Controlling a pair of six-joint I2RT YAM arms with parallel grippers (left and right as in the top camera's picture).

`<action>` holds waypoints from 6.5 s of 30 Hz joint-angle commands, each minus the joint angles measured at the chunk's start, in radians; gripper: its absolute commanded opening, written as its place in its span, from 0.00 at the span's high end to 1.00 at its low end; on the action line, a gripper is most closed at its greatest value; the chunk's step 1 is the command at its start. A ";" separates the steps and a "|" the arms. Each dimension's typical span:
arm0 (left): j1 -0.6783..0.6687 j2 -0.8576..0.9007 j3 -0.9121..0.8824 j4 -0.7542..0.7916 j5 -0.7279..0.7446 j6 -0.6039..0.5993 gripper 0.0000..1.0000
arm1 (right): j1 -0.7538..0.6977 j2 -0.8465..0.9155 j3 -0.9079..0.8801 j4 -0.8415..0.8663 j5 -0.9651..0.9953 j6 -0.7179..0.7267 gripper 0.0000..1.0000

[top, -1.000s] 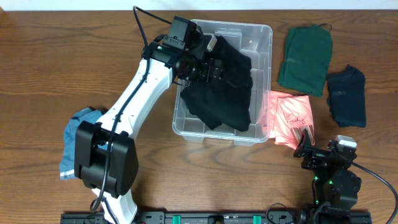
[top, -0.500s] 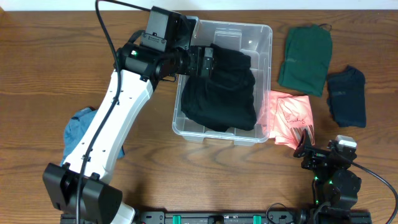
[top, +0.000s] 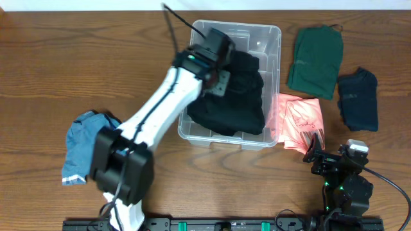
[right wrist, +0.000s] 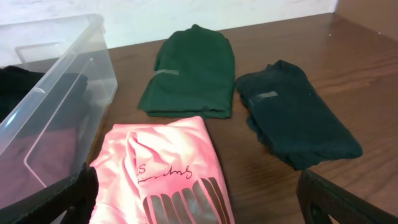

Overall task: Pack container
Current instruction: 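Lower the black pants into the bin and open the left gripper, then withdraw the left gripper back toward the light-blue shirt, then grasp the light-blue shirt with the left gripper, then lift the light-blue shirt and swing it over the bin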

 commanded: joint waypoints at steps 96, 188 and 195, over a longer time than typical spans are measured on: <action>1.297 -0.146 -0.686 0.240 0.629 0.234 0.13 | 0.011 -0.003 -0.003 0.000 0.003 0.011 0.01; 1.117 -0.087 -0.616 0.245 0.767 0.483 0.23 | 0.011 -0.003 -0.003 0.000 0.003 0.011 0.01; 1.117 -0.087 -0.616 0.243 0.770 0.493 0.76 | 0.011 -0.003 -0.003 0.000 0.003 0.011 0.01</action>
